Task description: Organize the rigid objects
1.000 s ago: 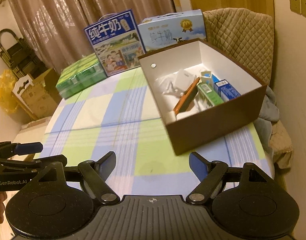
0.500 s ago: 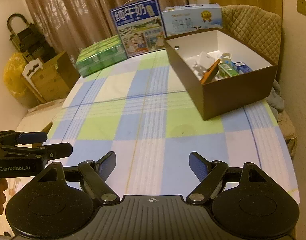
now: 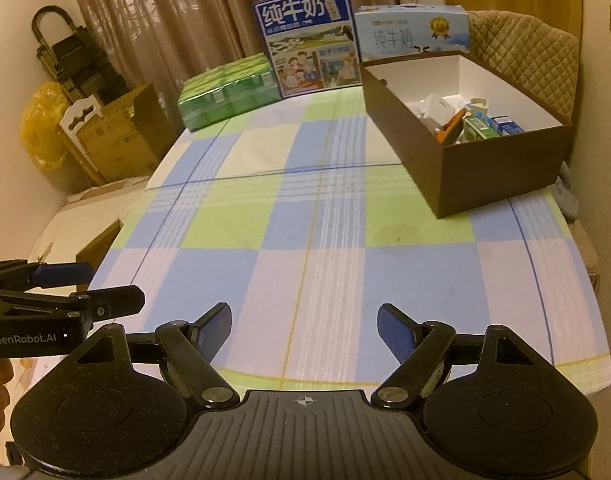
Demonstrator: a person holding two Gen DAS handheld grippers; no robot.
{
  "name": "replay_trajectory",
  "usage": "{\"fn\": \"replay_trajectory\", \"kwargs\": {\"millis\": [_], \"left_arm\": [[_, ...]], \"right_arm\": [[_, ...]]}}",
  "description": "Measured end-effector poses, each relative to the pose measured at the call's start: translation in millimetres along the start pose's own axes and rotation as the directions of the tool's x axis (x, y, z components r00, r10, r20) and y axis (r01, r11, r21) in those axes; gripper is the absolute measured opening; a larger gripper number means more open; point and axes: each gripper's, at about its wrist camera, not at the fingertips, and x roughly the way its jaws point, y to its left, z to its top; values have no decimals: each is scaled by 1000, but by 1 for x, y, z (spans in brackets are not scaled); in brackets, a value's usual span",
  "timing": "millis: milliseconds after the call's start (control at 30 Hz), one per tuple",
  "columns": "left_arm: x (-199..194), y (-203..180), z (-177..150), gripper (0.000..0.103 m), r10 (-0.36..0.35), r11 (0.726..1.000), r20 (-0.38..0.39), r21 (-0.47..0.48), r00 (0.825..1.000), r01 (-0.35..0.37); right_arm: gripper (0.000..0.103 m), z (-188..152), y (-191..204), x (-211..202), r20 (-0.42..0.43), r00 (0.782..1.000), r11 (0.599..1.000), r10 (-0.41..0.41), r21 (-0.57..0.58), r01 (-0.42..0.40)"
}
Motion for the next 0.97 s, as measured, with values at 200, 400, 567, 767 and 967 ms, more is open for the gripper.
{"fn": "replay_trajectory", "kwargs": {"millis": [200, 400, 567, 767, 967], "left_arm": [[-7, 4, -9, 76, 9, 1000, -2, -10, 1000, -9], [-11, 4, -13, 77, 14, 1000, -5, -18, 1000, -14], [-12, 3, -15, 76, 14, 1000, -7, -19, 1000, -14], [-13, 0, -20, 76, 12, 1000, -10, -19, 1000, -12], [-12, -1, -22, 76, 9, 1000, -12, -17, 1000, -9]], "right_arm": [[77, -7, 8, 0, -4, 1000, 1000, 8, -6, -8], [77, -12, 13, 0, -15, 1000, 1000, 15, -15, -15], [77, -15, 15, -2, -17, 1000, 1000, 15, -13, -15], [77, -20, 15, -3, -22, 1000, 1000, 16, -8, -16], [77, -22, 14, -3, -26, 1000, 1000, 13, 0, -13]]}}
